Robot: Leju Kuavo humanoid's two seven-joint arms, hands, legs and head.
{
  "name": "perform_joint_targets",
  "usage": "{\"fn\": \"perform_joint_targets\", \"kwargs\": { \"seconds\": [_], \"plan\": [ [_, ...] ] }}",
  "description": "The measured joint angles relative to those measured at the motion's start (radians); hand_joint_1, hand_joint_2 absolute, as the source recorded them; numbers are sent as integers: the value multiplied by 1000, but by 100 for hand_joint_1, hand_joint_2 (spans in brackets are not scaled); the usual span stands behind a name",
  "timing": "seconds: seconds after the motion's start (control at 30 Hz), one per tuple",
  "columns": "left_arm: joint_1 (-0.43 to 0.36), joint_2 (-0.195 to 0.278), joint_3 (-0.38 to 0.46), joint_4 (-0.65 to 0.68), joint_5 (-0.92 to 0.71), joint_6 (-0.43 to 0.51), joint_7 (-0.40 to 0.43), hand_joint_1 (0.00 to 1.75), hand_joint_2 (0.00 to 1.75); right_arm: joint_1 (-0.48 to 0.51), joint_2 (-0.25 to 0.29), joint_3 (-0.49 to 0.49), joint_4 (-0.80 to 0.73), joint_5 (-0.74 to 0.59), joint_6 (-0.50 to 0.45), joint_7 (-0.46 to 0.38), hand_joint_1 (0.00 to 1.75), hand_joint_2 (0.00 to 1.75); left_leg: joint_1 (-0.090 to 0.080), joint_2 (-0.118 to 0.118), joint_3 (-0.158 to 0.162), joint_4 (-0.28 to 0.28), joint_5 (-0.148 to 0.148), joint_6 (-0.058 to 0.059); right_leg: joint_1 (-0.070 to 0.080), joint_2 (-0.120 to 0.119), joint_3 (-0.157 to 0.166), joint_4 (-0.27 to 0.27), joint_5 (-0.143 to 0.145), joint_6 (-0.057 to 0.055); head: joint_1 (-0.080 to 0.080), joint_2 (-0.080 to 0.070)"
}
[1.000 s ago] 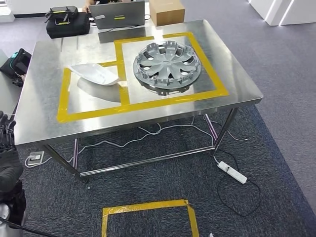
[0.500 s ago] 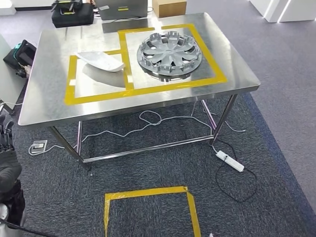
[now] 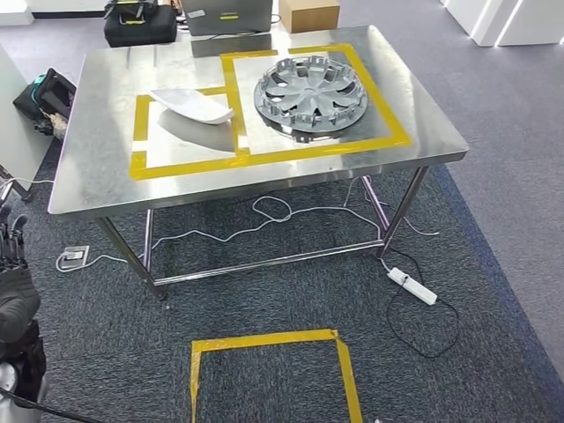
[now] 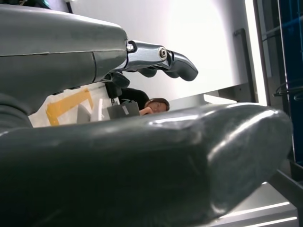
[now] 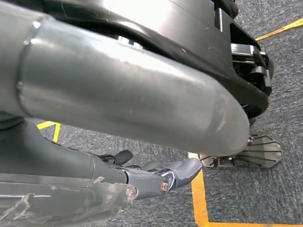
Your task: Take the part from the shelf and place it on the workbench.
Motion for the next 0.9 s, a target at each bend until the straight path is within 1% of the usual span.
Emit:
{"fn": "perform_joint_targets", "kwargs": {
  "seconds": [0.03, 0.1, 0.17, 0.33, 0.37, 0.43, 0.47, 0.5, 0.53, 0.57, 0.6, 0.63, 0.67, 0.7, 0.73, 0.77, 0.8, 0.83, 0.87, 0.9],
  "plan": [
    [0, 0, 0, 0, 0, 0, 0, 0, 0, 0, 0, 0, 0, -1, 0, 0, 0, 0, 0, 0, -1, 0, 1, 0, 0, 0, -1, 0, 3, 1, 0, 0],
    [0, -1, 0, 0, 0, 0, 0, 0, 0, 0, 0, 0, 0, -2, 0, 0, 0, 0, -1, 0, -2, 1, 2, 0, 0, 0, -2, -1, 9, 10, 0, 0],
    [0, -1, 0, 0, 0, 0, 0, 0, 0, 0, 0, 0, 0, -3, 0, 0, 0, 0, 0, 0, -4, 1, 3, 0, 0, 0, -4, -1, 13, 14, 0, 0],
    [1, -2, 0, 0, 0, 0, 0, 0, 0, 0, 0, 0, 0, -5, 0, -2, 0, 0, 1, 0, -10, 2, 5, -4, 1, 0, -10, 0, 16, 16, -1, 0],
    [1, -2, 0, 0, 0, 0, 0, 0, 0, 0, 0, 0, 0, -7, 0, -3, 0, 0, 0, 0, -12, 3, 7, -2, 0, 0, -11, -2, 19, 18, -1, 0],
    [1, -2, 0, 0, -1, 0, -1, 0, 0, 0, 0, 0, 0, -10, 0, -3, 0, 0, 3, 4, -11, -6, 18, 6, 0, 3, -15, -6, 24, 26, -1, 0],
    [0, -2, 0, -1, -1, 0, -1, 0, 0, 0, 0, 0, 0, -10, 1, -3, 0, 0, 7, 7, -10, -14, 26, 11, 1, 5, -22, 3, 13, 31, 0, 0],
    [0, -3, 0, -1, -1, 0, -1, 0, 0, 0, 0, 0, 0, -11, 2, -3, 0, 0, 13, 12, -9, -22, 33, 13, 1, 6, -37, 34, -13, 33, 1, 0],
    [1, -3, 0, -2, -2, 0, -1, 0, 0, 0, -1, 0, 0, -11, 2, -3, 0, 0, 16, 17, -10, -26, 37, 14, -1, 7, -59, 91, -51, 36, 3, 0],
    [2, -3, 0, -2, -2, 0, -1, 0, 0, 1, -1, 0, 0, -11, 3, -3, 0, 0, 18, 22, -12, -27, 38, 14, -3, 7, -86, 166, -94, 40, 5, 0],
    [3, -3, 0, -2, -2, 0, -1, 0, 0, 2, -1, -1, 0, -11, 4, -3, 0, 0, 20, 27, -13, -27, 39, 13, -7, 6, -111, 241, -130, 44, 5, 0],
    [5, -3, 0, -2, -3, 0, -1, 0, 0, 2, -1, -1, 0, -11, 5, -3, 0, 0, 22, 33, -15, -27, 40, 10, -10, 6, -124, 290, -151, 48, 4, 0],
    [5, -3, 0, -2, -3, 0, -1, 0, 0, 3, -1, -1, 0, -11, 6, -2, 0, 0, 25, 40, -15, -26, 40, 5, -14, 4, -116, 298, -153, 53, 4, 0],
    [6, -4, 0, -2, -3, 0, -1, 0, 0, 3, -2, -1, 0, -10, 7, -1, 0, 0, 30, 46, -15, -25, 39, -3, -18, 1, -85, 261, -138, 58, 4, 0],
    [6, -4, 0, -2, -3, 0, -1, 0, 0, 3, -3, -1, 0, -10, 8, -1, 0, 0, 35, 52, -15, -21, 37, -12, -22, -9, -37, 191, -114, 64, 4, 0],
    [6, -4, 0, -2, -3, 0, -1, 0, 0, 1, -3, -1, 0, -9, 8, 0, 0, 0, 39, 58, -16, -16, 33, -23, -23, -21, 10, 121, -100, 69, 6, 0],
    [5, -4, 0, -3, -3, 0, -1, 0, 0, -1, -3, -1, 0, -8, 9, -1, 0, 0, 41, 63, -17, -9, 29, -33, -23, -28, 43, 67, -91, 68, 5, 0],
    [5, -4, 0, -3, -3, 0, -1, 0, 0, -3, -3, -1, 0, -8, 10, -1, 0, 0, 41, 67, -19, -3, 26, -42, -22, -31, 59, 41, -91, 61, 5, 0],
    [5, -4, -1, -3, -3, 0, -1, 0, 0, -4, -3, -1, 0, -8, 11, -2, 0, 0, 40, 71, -20, 0, 26, -49, -19, -26, 58, 40, -97, 50, 5, 0],
    [5, -4, -1, -3, -4, 0, -1, 0, 0, -3, -3, -1, 0, -8, 11, -2, 0, 0, 41, 75, -20, 1, 26, -55, -18, -17, 53, 45, -95, 36, 4, 0]
  ]
}}
